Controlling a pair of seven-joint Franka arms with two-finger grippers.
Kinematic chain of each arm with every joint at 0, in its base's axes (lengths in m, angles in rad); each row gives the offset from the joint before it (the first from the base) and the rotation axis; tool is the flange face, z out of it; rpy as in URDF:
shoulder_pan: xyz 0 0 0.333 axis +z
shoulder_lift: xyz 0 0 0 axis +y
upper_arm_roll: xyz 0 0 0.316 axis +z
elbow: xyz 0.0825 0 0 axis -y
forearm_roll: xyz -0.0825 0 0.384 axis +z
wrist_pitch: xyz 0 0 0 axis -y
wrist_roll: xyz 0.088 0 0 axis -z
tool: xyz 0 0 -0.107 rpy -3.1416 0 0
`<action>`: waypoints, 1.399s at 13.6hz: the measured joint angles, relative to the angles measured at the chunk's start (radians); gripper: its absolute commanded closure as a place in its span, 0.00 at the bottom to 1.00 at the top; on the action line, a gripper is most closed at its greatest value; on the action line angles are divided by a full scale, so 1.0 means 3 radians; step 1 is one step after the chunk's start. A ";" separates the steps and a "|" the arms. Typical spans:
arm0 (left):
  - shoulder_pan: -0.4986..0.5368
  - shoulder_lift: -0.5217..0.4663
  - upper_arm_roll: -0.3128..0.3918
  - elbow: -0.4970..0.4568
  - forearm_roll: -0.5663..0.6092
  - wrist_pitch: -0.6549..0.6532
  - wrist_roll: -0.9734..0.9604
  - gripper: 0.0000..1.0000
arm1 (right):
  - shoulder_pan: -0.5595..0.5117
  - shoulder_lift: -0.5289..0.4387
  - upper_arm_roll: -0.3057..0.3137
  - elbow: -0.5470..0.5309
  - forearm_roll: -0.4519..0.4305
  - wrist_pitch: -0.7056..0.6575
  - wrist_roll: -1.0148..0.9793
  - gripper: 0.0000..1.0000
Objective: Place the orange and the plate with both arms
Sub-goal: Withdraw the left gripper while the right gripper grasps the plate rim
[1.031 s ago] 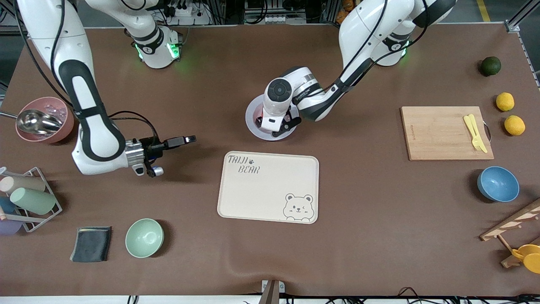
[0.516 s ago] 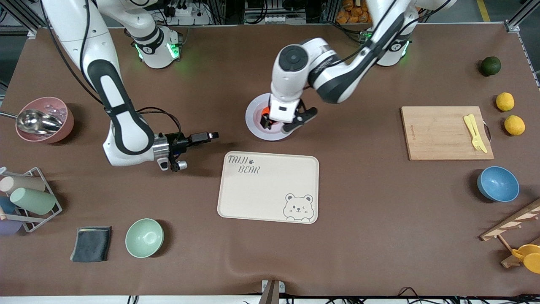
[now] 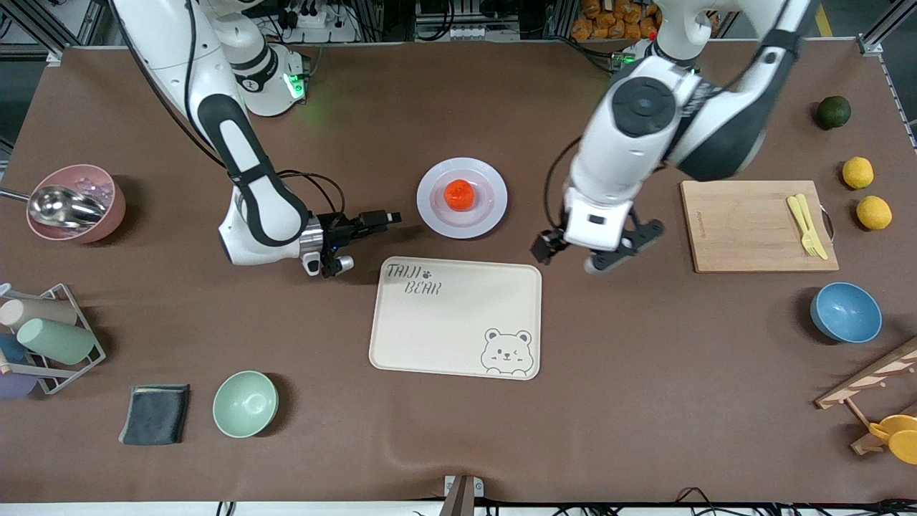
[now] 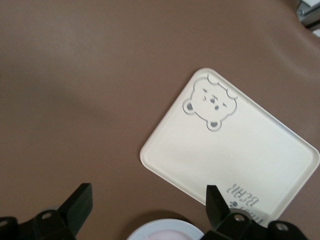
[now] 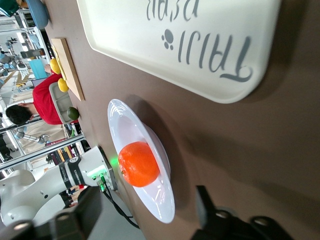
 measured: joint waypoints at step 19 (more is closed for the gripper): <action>0.0484 -0.0567 0.0798 0.0406 -0.0342 -0.1062 0.2469 0.00 | 0.0538 0.0012 0.0002 -0.0296 0.0549 0.0429 -0.0333 0.45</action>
